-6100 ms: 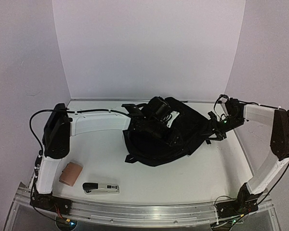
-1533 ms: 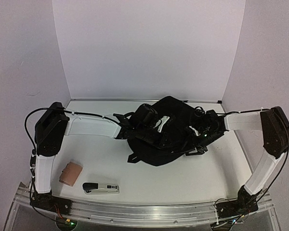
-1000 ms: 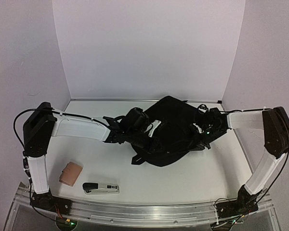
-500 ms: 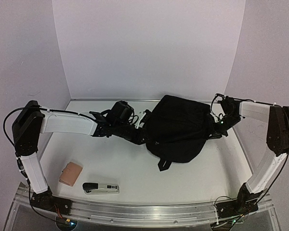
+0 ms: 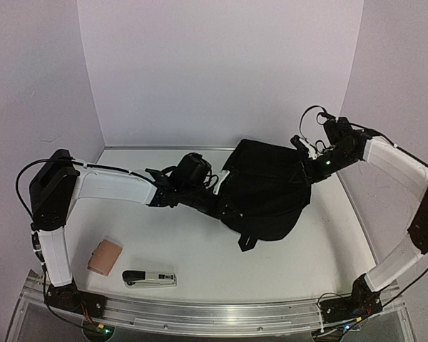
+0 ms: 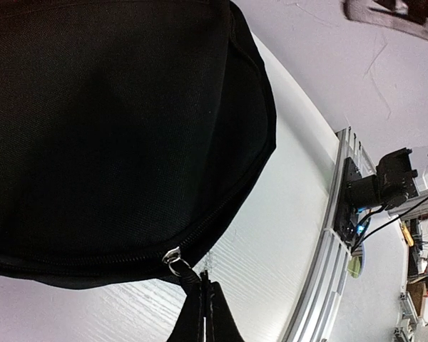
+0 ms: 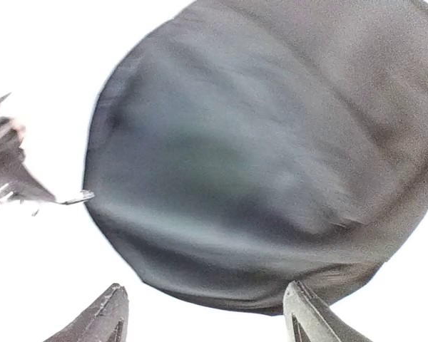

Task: Pack the student bag
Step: Zip the student bag at the center of the board.

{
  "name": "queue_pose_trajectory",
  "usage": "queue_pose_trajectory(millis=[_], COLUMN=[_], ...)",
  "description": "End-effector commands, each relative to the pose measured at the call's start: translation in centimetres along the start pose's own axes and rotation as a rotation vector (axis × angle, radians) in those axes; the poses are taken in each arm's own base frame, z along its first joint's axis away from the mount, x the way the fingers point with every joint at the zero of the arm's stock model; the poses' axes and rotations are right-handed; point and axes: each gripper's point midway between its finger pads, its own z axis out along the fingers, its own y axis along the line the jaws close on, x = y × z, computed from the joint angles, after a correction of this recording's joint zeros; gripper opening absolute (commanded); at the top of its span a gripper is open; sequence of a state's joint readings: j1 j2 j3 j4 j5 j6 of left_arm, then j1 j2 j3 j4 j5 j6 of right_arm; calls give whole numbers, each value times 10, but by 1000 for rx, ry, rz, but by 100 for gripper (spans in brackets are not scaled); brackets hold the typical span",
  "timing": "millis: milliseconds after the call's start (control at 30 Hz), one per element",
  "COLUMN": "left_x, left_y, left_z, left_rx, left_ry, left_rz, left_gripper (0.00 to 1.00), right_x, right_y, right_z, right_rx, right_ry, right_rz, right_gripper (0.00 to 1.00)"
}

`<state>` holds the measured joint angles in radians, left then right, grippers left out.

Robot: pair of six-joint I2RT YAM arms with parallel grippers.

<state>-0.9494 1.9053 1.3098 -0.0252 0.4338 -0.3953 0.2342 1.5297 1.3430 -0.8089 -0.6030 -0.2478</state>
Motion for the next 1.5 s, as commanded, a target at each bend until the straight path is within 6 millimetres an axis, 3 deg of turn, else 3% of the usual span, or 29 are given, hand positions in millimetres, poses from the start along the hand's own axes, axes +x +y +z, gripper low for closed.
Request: queue_pose_trajectory(millis=[0, 133, 333, 533, 633, 733, 800, 867, 933, 1067, 1267, 1367, 1467], left_x=[-40, -44, -48, -46, -45, -44, -43, -42, -44, -45, -50, -53, -57], left_y=[-4, 6, 21, 26, 27, 31, 34, 40, 49, 77, 129, 130, 103], left_z=[-7, -9, -12, -10, -10, -13, -15, -18, -22, -31, -52, -57, -57], left_rx=[66, 70, 67, 82, 82, 73, 69, 57, 33, -27, -102, -94, 6], left_ry=[-107, -130, -155, -156, -154, -159, -160, -163, -170, -191, -236, -239, -232], left_rz=[-53, -112, -178, -198, -201, -207, -214, -224, -243, -293, -359, -328, -272], left_gripper=[0, 0, 0, 0, 0, 0, 0, 0, 0, 0, 0, 0, 0], right_x=[9, 7, 25, 44, 48, 47, 44, 42, 43, 58, 103, 122, 121], right_y=[52, 67, 90, 90, 84, 78, 77, 78, 80, 80, 69, 63, 62], right_z=[17, 44, 84, 117, 126, 126, 122, 118, 112, 98, 76, 69, 64], right_rx=[-100, -135, -157, -111, -83, -48, -31, -29, -27, -20, 24, 47, 62], right_ry=[29, 50, 118, 180, 196, 196, 185, 174, 171, 200, 303, 343, 337], right_rz=[-138, -157, -214, -263, -262, -260, -269, -269, -269, -301, -374, -405, -424], right_gripper=[74, 67, 62, 69, 64, 50, 35, 10, 0, 0, 0, 0, 0])
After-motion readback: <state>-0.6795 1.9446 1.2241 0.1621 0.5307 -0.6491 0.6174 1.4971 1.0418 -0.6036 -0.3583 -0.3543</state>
